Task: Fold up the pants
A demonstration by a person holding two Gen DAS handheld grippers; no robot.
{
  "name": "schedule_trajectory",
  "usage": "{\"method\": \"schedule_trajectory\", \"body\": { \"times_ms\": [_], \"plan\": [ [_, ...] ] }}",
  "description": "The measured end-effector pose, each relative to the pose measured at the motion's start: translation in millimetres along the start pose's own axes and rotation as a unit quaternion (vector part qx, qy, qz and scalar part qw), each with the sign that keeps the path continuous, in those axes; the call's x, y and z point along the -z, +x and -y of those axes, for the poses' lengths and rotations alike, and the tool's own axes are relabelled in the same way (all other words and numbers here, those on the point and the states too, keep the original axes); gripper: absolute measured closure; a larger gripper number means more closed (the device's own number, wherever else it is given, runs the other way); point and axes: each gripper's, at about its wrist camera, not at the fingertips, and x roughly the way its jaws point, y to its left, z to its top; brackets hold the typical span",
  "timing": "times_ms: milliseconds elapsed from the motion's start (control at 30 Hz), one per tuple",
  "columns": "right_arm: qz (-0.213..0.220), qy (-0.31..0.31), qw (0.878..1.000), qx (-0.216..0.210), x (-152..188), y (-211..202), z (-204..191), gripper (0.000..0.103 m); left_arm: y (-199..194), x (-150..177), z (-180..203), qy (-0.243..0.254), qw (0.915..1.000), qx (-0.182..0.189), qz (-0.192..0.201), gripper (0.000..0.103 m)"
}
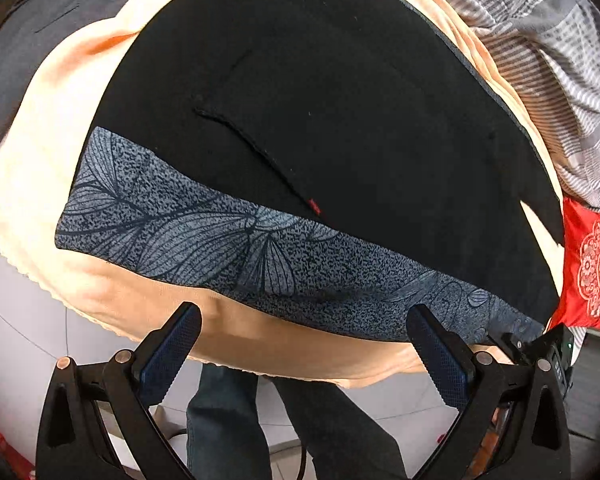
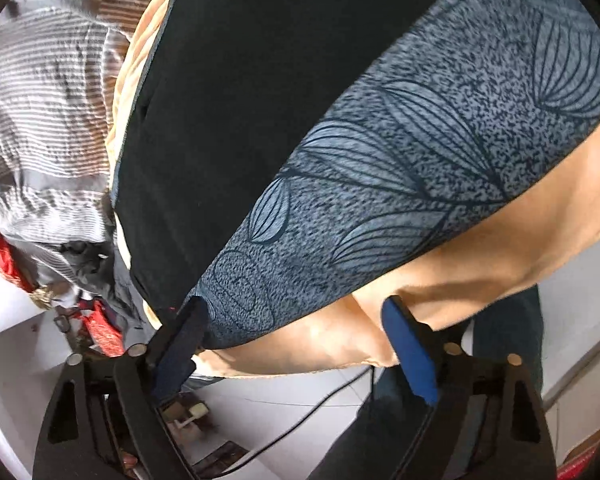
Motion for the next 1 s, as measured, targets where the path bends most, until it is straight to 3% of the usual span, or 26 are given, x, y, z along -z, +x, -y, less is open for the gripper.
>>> {"method": "schedule_trajectory", "body": {
  "times_ms": [167, 300, 333, 433, 700, 900, 933, 967, 1000],
  "plan": [
    [0.000, 0.018, 0.997, -0.070, -10, 12, 10, 0.028, 8, 2, 1, 0.005, 0.9999, -0.003, -0.012, 0.000],
    [-0.009, 0.028, 0.994, -0.108, -14, 26, 7, 0.031, 11, 4, -5, -0.014, 0.9993, 0.027, -0.019, 0.000],
    [-0.011, 0.033, 0.993, -0.112, -14, 28, 7, 0.040, 11, 4, -5, -0.015, 0.9993, 0.030, -0.018, 0.000],
    [-0.018, 0.066, 0.987, -0.148, -16, 30, 8, 0.097, 9, 7, -2, -0.015, 0.9989, 0.043, -0.014, 0.000],
    [-0.024, 0.047, 0.978, -0.203, -18, 0, -31, 0.097, -8, 4, -5, -0.059, 0.9912, 0.118, 0.006, 0.000],
    [-0.035, 0.034, 0.976, -0.210, -22, -12, -50, 0.097, -8, -10, -21, -0.082, 0.9877, 0.130, 0.029, 0.000],
    [-0.036, 0.031, 0.977, -0.209, -23, -13, -52, 0.097, -9, -13, -26, -0.090, 0.9867, 0.130, 0.036, 0.006],
    [-0.038, 0.028, 0.977, -0.206, -24, -14, -54, 0.097, -8, -14, -30, -0.098, 0.9862, 0.127, 0.042, 0.024],
    [-0.039, 0.026, 0.978, -0.202, -24, -14, -56, 0.097, -5, -14, -33, -0.102, 0.9862, 0.123, 0.043, 0.035]
  ]
}}
